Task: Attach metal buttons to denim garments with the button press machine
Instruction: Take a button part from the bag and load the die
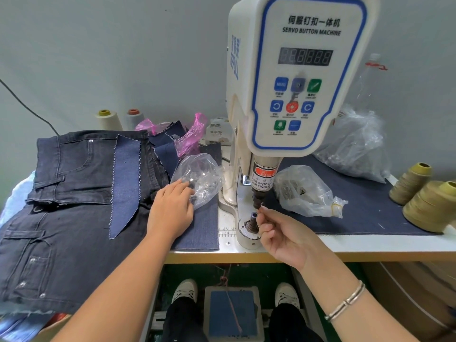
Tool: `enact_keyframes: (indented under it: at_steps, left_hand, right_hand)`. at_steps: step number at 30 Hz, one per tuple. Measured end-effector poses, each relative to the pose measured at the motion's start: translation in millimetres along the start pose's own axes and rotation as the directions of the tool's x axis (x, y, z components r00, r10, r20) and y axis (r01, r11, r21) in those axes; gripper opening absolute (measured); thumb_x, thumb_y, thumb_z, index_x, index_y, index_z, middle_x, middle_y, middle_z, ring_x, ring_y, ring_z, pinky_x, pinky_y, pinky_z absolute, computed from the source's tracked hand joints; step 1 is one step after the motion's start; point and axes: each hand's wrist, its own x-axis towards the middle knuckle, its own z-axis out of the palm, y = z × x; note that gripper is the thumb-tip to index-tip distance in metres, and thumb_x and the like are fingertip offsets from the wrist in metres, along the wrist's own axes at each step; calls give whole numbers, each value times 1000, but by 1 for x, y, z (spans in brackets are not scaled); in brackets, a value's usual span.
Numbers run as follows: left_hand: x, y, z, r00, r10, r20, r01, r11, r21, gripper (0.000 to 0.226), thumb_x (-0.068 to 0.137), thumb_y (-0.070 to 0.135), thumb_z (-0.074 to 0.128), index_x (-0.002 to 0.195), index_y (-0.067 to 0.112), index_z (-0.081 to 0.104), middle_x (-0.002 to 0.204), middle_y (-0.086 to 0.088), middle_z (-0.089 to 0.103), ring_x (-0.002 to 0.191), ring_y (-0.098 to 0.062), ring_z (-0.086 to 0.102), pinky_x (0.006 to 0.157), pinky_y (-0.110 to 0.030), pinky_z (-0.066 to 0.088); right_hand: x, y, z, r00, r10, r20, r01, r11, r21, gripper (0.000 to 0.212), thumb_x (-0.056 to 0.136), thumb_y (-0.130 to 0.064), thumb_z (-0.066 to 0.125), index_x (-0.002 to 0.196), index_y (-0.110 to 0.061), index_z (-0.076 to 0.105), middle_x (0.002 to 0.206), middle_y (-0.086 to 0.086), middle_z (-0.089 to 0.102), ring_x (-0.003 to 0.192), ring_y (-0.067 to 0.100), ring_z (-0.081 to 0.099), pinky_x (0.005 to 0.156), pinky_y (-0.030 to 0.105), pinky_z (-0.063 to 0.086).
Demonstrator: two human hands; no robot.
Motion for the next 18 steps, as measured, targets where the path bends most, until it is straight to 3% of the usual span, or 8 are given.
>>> enact_keyframes:
  at_steps: [13, 16, 18]
  left_hand:
    - [0, 0, 0, 1000, 7, 0, -7, 1000, 15, 30, 88, 19, 55, 116, 17, 65, 133, -1, 58, 133, -19, 44, 111, -37, 31]
    - [-1, 0, 0, 1000, 8, 2, -8, 1000, 14, 29, 88, 19, 55, 115, 17, 66, 133, -1, 58, 133, -19, 44, 111, -37, 32]
    - [-1, 1, 0, 1000, 10, 1, -10, 1000, 13, 30, 89, 18, 54, 116, 16, 66, 134, -1, 58, 134, -19, 43, 112, -37, 30]
  right_hand:
    - [-11, 8, 11, 999, 27, -36, -18, 976, 216, 16, 83, -13, 66, 85, 3, 63, 59, 10, 64, 39, 13, 60, 33, 20, 47]
    - [-16, 8, 15, 999, 28, -20, -21, 961, 277, 26, 75, -12, 67, 95, 3, 64, 57, 10, 63, 40, 13, 60, 34, 20, 48]
    - [-20, 7, 17, 999, 33, -26, -23, 944, 328, 29, 83, -14, 65, 106, 3, 63, 53, 9, 61, 37, 12, 57, 32, 19, 46]
